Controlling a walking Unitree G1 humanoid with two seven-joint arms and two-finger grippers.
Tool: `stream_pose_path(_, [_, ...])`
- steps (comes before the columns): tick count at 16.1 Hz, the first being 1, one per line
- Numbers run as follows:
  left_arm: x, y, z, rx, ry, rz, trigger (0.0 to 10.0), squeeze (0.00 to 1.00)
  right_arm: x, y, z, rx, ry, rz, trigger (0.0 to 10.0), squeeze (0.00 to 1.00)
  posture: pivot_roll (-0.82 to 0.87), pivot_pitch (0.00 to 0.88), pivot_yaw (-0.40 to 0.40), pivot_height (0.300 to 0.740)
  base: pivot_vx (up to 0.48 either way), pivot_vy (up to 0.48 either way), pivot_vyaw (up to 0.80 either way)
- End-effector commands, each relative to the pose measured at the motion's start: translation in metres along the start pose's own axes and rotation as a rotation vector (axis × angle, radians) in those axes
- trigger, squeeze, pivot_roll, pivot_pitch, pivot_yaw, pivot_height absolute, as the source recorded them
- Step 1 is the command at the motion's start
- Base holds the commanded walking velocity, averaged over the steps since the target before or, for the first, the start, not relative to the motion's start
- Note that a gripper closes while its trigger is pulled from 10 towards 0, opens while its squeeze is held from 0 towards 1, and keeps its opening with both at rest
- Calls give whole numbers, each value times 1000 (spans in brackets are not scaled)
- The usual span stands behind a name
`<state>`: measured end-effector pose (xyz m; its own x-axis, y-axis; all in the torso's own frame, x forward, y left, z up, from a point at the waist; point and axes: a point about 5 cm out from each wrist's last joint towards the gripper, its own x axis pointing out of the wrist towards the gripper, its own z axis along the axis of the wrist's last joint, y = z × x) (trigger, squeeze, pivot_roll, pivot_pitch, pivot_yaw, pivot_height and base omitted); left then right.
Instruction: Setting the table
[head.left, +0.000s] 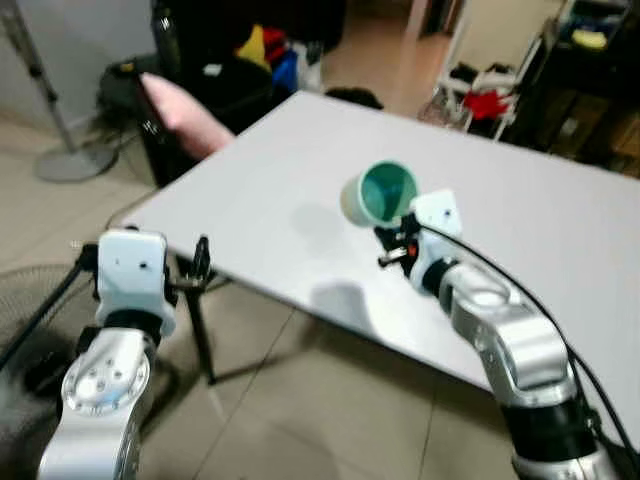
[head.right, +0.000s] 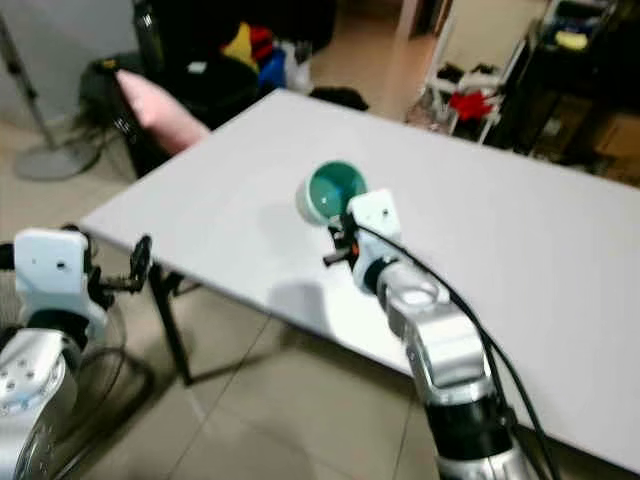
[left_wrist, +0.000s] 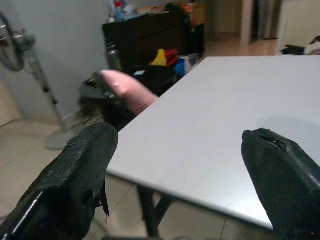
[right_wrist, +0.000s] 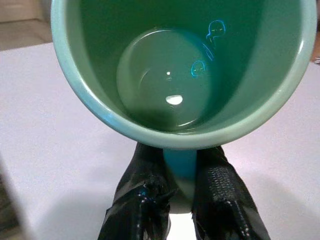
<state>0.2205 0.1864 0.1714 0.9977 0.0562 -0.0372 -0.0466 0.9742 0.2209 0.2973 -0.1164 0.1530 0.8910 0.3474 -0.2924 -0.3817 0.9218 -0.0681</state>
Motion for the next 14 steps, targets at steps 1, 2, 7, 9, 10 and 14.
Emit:
stream_pose_path(1, [3,-9,4,0,-22,-44,10000,0,0,-15,0,-7,26,-56,10000,0,-61,0,-27,740,412,0,0])
stream_pose_path(2, [4,-12,4,7,-21,-72,10000,0,2,-17,2,-29,33,-60,10000,0,-67,0,-19,740,405,0,0])
stream_pose_path(7, [9,-28,1,21,-7,-209,10000,0,24,-34,14,-73,95,-59,10000,0,-84,0,5,740,0,0,0])
stream_pose_path(9, [10,-33,3,41,-18,-269,10000,0,34,-38,18,-90,116,-38,10000,0,-86,0,15,740,0,0,0])
stream_pose_path(10, [12,-37,4,56,-23,-310,10000,0,40,-42,19,-115,143,-24,10000,0,-85,0,18,740,0,0,0])
stream_pose_path(14, [16,-46,7,73,-19,-509,10000,0,60,-65,15,-183,270,1,10000,0,-83,0,21,740,0,0,0])
